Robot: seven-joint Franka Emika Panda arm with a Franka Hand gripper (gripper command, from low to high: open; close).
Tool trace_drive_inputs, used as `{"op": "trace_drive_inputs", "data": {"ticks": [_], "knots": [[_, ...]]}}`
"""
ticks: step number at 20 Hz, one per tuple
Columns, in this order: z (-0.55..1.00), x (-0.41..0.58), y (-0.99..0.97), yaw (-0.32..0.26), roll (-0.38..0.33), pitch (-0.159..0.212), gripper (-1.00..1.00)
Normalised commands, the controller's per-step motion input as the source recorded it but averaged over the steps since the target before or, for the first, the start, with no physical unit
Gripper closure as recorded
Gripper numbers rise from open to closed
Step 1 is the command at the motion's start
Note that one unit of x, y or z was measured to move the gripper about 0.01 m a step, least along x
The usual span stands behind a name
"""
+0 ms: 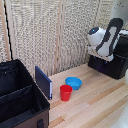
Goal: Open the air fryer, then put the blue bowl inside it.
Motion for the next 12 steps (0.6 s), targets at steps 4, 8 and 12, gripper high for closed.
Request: {"op": "trace_drive_inputs", "data": {"ticks": [4,8,12], "knots": [[0.27,0.193,-0.32,0.119,0.012,-0.002,1.0],[0.09,0.013,-0.15,-0.008,0.012,0.0,1.0],[0.0,-0.171,-0.01,-0.115,0.002,0.005,1.0]]}}
